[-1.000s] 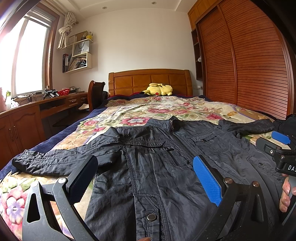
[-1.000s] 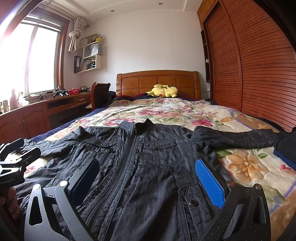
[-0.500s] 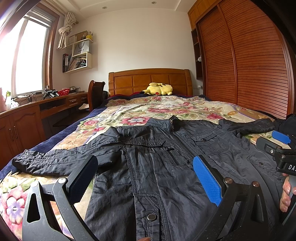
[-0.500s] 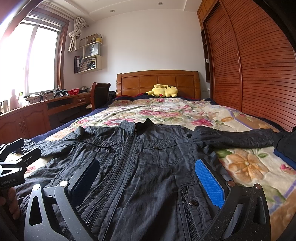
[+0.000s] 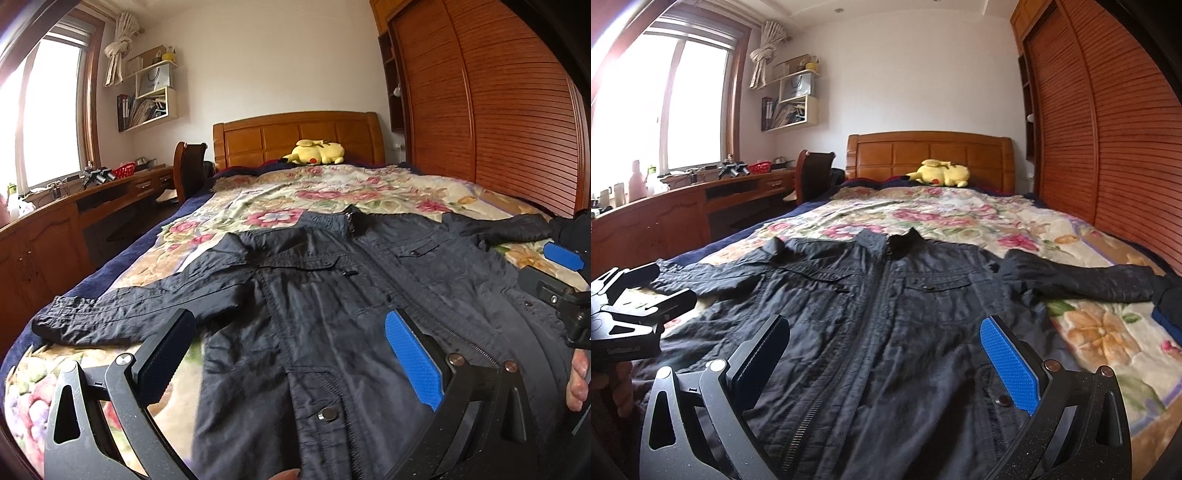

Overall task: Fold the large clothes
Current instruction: 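Move the left tool to the jacket sleeve cuff and grasp it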

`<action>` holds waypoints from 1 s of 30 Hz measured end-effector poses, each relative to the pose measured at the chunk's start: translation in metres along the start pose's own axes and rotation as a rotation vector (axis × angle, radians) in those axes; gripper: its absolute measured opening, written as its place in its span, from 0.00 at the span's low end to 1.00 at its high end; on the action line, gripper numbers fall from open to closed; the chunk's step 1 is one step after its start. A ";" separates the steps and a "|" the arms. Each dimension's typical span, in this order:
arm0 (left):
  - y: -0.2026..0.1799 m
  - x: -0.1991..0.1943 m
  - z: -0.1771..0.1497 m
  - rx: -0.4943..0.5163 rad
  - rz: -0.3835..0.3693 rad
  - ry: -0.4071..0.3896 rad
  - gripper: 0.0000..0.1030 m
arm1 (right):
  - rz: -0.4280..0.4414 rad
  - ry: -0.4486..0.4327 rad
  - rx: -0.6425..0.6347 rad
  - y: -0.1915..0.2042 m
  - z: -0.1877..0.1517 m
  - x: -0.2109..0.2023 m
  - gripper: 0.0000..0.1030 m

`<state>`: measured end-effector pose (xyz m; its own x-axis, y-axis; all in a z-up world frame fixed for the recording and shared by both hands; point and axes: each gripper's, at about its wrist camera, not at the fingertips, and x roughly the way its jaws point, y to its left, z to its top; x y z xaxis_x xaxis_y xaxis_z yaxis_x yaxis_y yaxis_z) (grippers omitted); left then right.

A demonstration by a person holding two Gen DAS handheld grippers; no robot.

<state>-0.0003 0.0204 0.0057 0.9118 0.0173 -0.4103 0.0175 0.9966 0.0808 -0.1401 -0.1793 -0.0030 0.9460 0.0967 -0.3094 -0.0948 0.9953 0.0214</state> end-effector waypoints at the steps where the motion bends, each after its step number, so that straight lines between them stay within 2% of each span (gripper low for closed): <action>1: 0.002 0.000 0.000 0.000 0.003 0.004 1.00 | 0.009 0.001 0.001 0.000 0.001 0.000 1.00; 9: 0.034 0.000 0.006 -0.026 0.017 0.031 1.00 | 0.068 0.014 0.000 0.009 0.011 -0.002 1.00; 16: 0.067 0.009 0.002 0.001 0.051 0.073 1.00 | 0.106 0.018 -0.040 0.031 0.022 0.001 1.00; 24: 0.107 0.014 0.004 -0.021 0.058 0.098 1.00 | 0.162 0.050 -0.060 0.052 0.038 0.024 1.00; 30: 0.144 0.021 -0.003 0.002 0.103 0.121 1.00 | 0.201 0.069 -0.054 0.063 0.051 0.044 1.00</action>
<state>0.0201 0.1642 0.0058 0.8526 0.1288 -0.5065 -0.0723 0.9889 0.1297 -0.0883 -0.1121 0.0330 0.8829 0.2909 -0.3687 -0.2979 0.9538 0.0392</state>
